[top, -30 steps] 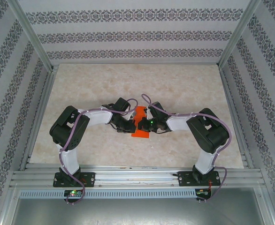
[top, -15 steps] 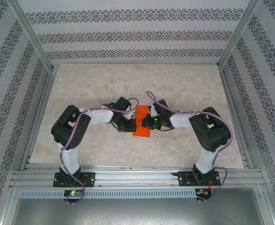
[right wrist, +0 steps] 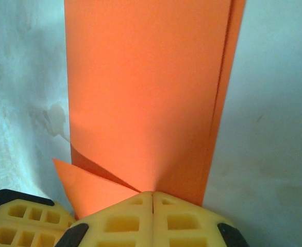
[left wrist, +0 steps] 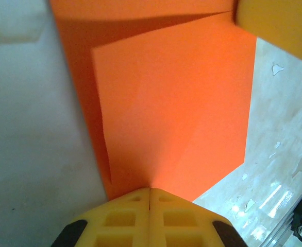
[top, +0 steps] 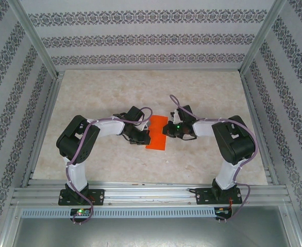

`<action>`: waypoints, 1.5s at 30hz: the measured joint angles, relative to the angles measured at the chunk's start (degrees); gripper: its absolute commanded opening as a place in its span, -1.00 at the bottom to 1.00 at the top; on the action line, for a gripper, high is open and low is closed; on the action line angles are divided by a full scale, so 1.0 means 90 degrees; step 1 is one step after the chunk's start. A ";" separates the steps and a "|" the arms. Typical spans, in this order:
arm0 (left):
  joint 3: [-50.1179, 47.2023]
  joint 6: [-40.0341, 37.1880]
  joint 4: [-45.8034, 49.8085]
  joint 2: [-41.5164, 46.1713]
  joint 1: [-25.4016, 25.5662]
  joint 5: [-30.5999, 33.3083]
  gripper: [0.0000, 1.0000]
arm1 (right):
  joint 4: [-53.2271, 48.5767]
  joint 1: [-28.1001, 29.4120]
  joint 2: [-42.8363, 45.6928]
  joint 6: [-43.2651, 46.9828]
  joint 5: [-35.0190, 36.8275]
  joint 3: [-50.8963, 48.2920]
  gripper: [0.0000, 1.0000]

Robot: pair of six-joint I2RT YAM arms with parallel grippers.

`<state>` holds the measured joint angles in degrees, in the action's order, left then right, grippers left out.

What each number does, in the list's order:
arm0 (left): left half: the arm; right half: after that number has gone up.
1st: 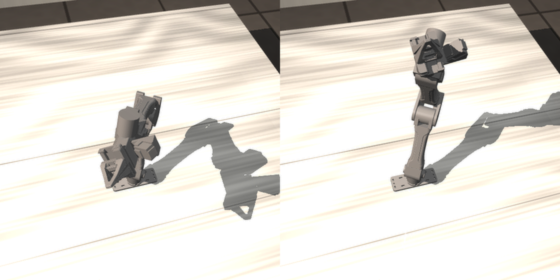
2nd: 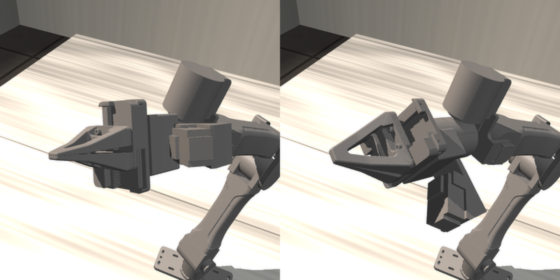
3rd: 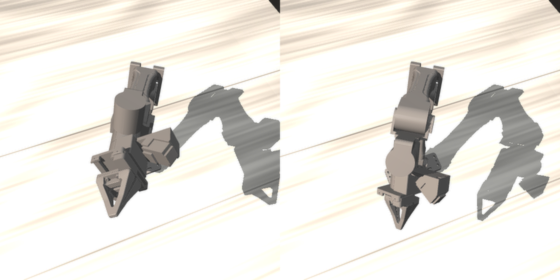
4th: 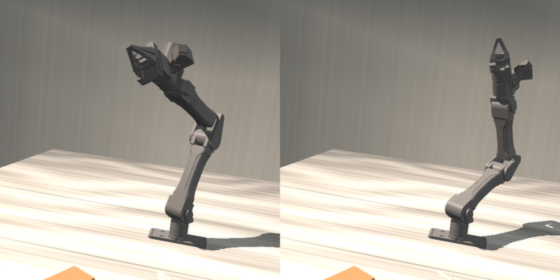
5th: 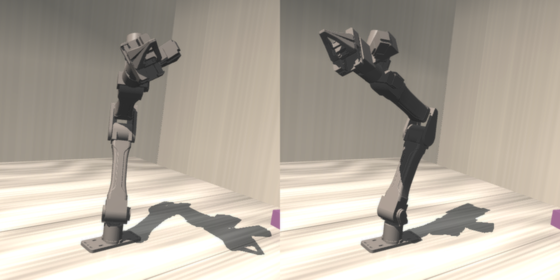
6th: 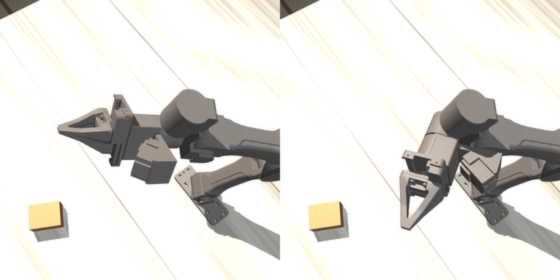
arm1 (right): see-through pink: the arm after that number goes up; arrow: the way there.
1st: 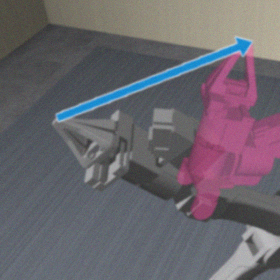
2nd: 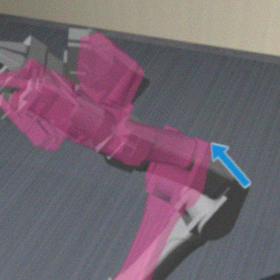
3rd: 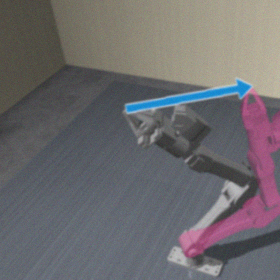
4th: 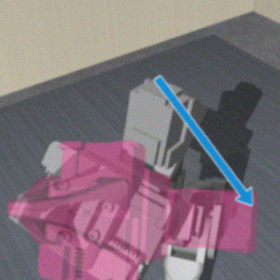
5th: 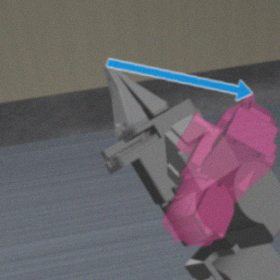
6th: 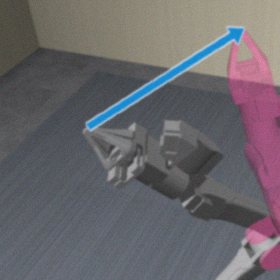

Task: Fold a paper plane with a square sheet of paper (fold left side to right side)
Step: Fold the triangle a second time at the center of the table.

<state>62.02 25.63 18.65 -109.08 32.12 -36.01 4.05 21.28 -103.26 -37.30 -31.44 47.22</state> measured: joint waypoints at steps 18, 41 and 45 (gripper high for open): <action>-0.0007 0.0000 -0.0022 0.0000 -0.0002 -0.0024 -1.00 | -0.0080 0.0376 0.0668 -0.0257 0.0148 0.0068 -1.00; -0.0017 0.0000 -0.0022 0.0000 -0.0029 -0.0073 -1.00 | 0.0442 0.0539 -0.0080 -0.0512 -0.0112 -0.0143 -1.00; -0.0017 0.0010 -0.0024 0.0007 -0.0029 -0.0107 -1.00 | 0.0495 0.0527 -0.0080 -0.0505 -0.0175 -0.0165 -1.00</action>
<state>61.87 25.71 18.44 -109.01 31.86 -36.97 8.51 26.02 -103.98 -41.85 -33.01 45.74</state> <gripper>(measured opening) 0.045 0.043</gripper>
